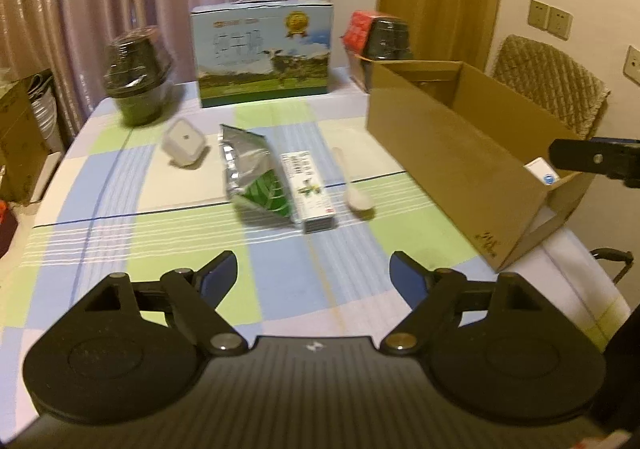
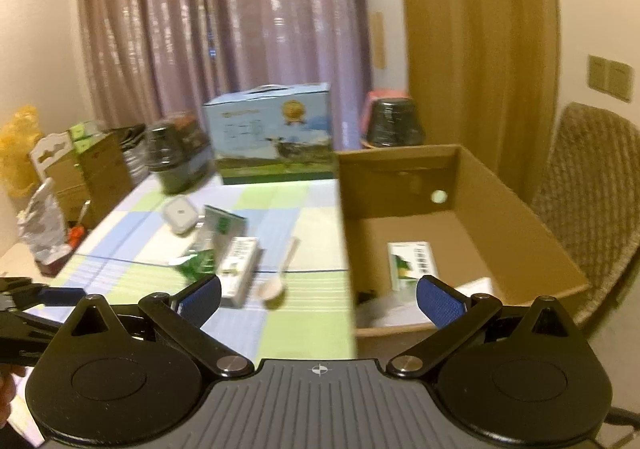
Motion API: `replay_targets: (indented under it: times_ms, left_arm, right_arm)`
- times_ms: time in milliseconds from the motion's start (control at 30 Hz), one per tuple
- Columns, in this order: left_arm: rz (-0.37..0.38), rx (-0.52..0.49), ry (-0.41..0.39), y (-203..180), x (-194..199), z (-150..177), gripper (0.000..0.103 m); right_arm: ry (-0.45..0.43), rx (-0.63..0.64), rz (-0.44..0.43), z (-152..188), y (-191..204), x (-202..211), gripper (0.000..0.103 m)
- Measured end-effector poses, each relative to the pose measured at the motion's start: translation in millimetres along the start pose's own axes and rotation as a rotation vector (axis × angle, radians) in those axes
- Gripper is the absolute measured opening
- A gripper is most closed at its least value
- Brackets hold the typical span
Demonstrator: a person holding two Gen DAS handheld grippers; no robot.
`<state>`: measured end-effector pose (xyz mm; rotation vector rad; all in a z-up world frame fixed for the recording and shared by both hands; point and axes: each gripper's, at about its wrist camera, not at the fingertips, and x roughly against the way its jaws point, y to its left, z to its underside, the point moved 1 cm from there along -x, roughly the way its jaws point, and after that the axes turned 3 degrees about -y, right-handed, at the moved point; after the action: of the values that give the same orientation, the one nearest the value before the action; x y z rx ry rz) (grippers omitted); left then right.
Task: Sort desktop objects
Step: 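Move both open tools back over the table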
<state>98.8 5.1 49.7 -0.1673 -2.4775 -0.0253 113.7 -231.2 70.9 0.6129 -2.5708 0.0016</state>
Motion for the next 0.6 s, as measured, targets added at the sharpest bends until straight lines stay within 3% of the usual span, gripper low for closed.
replay_targets:
  times_ms: [300, 600]
  left_arm:
    - [-0.058, 0.017, -0.003, 36, 8, 4, 0.087]
    - [-0.082, 0.042, 0.009, 55, 9, 9, 0.094]
  right_arm:
    - [0.02, 0.036, -0.073, 2, 45, -14, 0.101]
    - [0.064, 0.05, -0.092, 14, 67, -28, 0.101]
